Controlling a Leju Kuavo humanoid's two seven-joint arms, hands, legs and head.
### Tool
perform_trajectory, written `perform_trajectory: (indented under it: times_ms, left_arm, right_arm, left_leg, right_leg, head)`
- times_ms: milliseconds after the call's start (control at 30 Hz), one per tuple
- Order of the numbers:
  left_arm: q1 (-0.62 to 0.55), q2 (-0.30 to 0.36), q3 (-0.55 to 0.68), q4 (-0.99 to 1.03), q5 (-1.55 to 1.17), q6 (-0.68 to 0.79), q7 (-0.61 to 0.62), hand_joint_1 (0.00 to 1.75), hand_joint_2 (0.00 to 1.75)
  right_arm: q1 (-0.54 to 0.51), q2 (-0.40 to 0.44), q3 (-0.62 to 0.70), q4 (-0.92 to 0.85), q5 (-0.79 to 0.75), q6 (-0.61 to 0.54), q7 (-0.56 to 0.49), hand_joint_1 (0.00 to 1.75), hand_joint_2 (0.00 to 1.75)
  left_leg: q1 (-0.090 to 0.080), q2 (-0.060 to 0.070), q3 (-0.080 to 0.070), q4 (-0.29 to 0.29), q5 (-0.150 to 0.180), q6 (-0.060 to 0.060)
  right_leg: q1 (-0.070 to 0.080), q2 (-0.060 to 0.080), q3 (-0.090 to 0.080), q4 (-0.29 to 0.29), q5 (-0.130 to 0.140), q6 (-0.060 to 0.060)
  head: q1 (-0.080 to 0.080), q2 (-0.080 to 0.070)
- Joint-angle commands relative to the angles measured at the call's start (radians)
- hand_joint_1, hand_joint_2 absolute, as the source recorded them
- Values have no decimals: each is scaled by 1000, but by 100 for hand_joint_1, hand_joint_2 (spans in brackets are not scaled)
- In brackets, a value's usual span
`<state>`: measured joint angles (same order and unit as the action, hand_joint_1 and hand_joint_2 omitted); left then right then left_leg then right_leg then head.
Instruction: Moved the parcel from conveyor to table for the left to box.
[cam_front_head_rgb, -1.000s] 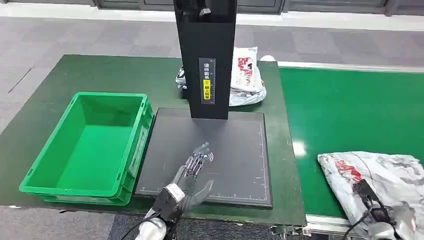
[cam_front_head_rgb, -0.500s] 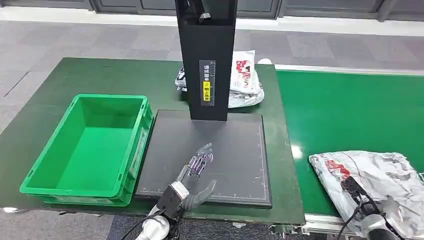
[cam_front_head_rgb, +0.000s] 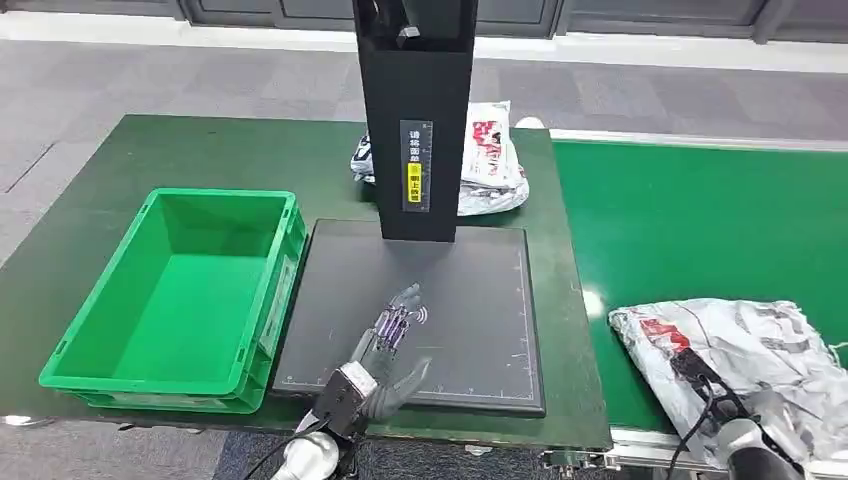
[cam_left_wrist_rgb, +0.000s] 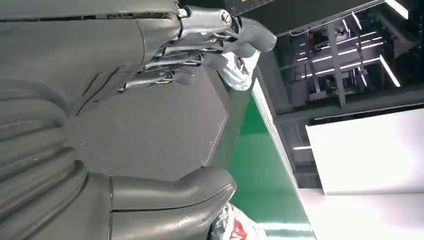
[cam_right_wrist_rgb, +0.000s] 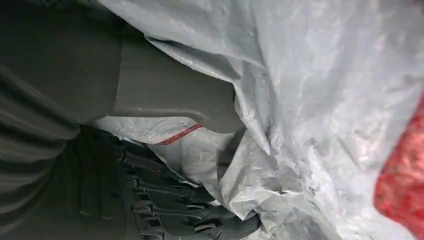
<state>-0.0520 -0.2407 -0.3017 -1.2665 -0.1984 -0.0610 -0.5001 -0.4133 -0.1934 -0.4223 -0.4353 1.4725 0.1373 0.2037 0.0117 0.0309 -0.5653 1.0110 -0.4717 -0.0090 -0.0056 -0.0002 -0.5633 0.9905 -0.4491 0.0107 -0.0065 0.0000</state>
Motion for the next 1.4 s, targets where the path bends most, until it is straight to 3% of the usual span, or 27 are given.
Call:
perform_trajectory:
  times_ms: [33,67,167,267,367,500,533,633,800,933,1100,1333,1400]
  left_arm:
    - [-12,33,-20,34,2,5,2,0,175]
    - [-11,34,-22,31,3,5,2,0,175]
    - [23,54,-13,-25,19,23,4,0,175]
    - [52,67,-6,-61,22,26,4,0,175]
    - [71,70,3,-80,25,29,4,0,175]
    - [88,71,11,-90,26,44,-6,0,175]
    - [97,69,17,-94,24,53,-17,0,175]
    - [103,69,22,-91,25,58,-32,0,175]
    - [93,64,29,-79,27,60,-37,0,175]
    - [94,58,37,-83,27,60,-36,0,175]
    - [86,55,36,-60,32,65,-53,0,175]
    - [90,56,41,-71,32,66,-54,0,175]
    - [93,55,41,-76,32,66,-55,0,175]
  right_arm:
    - [-3,26,31,94,-1,22,-4,0,175]
    - [-1,27,27,91,-5,15,-5,175,175]
    - [-33,45,-63,49,-114,-113,-72,175,175]
    - [-58,59,-114,19,-202,-127,-121,175,175]
    - [-68,82,-178,-26,-353,-141,-237,175,175]
    - [-69,113,-265,-93,-632,-55,-422,175,175]
    - [-41,161,-335,-208,-884,60,-562,175,175]
    - [72,207,-248,-443,-1177,130,-452,175,175]
    - [84,179,-162,-428,-1288,114,-451,175,175]
    - [88,177,-98,-433,-1374,100,-454,175,175]
    - [116,184,-62,-436,-1641,276,-448,175,175]
    - [149,206,32,-565,-1717,271,-445,175,175]
    - [181,236,63,-685,-1731,272,-437,175,175]
  left_leg:
    - [0,-2,-3,-2,2,1]
    - [0,-2,-2,0,1,1]
    - [0,-1,-1,0,1,1]
    - [-2,0,-6,-4,4,2]
    - [-2,4,-4,-2,2,2]
    - [-2,3,-4,-2,2,1]
    - [-1,3,-2,-1,1,1]
    - [-2,-1,-5,-4,3,1]
    - [-2,-18,-2,-3,8,0]
    - [-3,-17,-4,-3,8,0]
    - [-3,-18,-5,-2,7,0]
    - [-3,-17,-6,-2,7,0]
    - [-3,-16,-6,-2,7,0]
  right_leg:
    - [0,0,-3,-2,2,0]
    - [0,0,-1,-1,1,0]
    - [0,1,0,-1,1,0]
    - [-2,3,-6,-3,4,0]
    - [-2,6,-5,-1,3,0]
    - [-1,6,-6,-1,3,0]
    - [-1,4,-3,0,2,0]
    - [-2,1,-7,-1,2,-1]
    - [-2,-15,-7,0,-1,-1]
    - [-3,-12,-10,1,-1,-1]
    - [-2,-15,-10,1,-1,0]
    - [-3,-13,-12,2,-1,0]
    - [-3,-13,-12,3,-1,0]
  head:
    - [0,0]
    - [0,0]
    - [0,0]
    - [0,0]
    - [0,0]
    - [0,0]
    - [0,0]
    - [0,0]
    - [0,0]
    - [0,0]
    - [0,0]
    - [0,0]
    - [0,0]
